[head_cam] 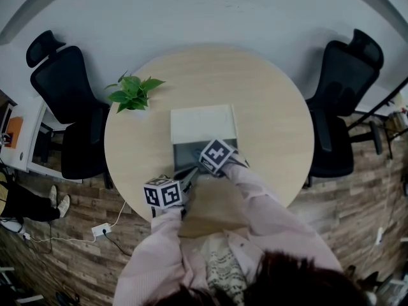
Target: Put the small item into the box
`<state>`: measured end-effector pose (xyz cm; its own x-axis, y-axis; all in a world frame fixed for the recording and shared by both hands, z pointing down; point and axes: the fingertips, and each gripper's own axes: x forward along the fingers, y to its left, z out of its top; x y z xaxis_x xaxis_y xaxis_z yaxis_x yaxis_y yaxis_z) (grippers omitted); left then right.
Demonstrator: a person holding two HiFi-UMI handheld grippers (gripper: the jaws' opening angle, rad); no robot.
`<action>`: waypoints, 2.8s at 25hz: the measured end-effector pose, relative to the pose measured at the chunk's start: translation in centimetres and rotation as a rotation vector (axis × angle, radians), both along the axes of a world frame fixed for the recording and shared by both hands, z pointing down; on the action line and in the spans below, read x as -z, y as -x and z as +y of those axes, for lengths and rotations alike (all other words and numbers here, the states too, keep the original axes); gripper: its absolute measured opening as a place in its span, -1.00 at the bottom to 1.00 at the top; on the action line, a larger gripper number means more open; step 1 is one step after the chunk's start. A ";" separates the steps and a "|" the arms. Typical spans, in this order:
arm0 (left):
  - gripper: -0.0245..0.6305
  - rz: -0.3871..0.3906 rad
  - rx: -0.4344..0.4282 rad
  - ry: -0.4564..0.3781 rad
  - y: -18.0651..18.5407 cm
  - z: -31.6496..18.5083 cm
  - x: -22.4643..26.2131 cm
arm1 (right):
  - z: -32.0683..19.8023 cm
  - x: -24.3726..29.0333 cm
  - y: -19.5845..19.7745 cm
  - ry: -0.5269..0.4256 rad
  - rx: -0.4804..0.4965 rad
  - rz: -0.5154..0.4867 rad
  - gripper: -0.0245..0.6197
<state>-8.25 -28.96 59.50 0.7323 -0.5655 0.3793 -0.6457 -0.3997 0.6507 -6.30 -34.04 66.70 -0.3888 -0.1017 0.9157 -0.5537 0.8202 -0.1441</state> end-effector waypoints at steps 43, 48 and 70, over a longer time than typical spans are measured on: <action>-0.89 0.016 0.002 -0.018 0.4 0.5 0.8 | 1.0 0.8 0.5 -0.070 -0.028 0.055 -0.39; -0.89 0.038 0.017 -0.031 0.8 0.6 1.5 | 0.4 2.2 -0.6 -0.126 -0.054 0.063 -0.39; -0.89 0.002 0.038 -0.159 1.0 0.9 4.4 | 2.9 9.8 0.6 -0.288 -0.161 -0.451 -0.90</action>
<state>-9.25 -28.07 55.09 0.7095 -0.6460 0.2816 -0.6614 -0.4726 0.5825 -6.91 -31.16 56.93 -0.6947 -0.4135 0.5886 -0.6107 0.7714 -0.1788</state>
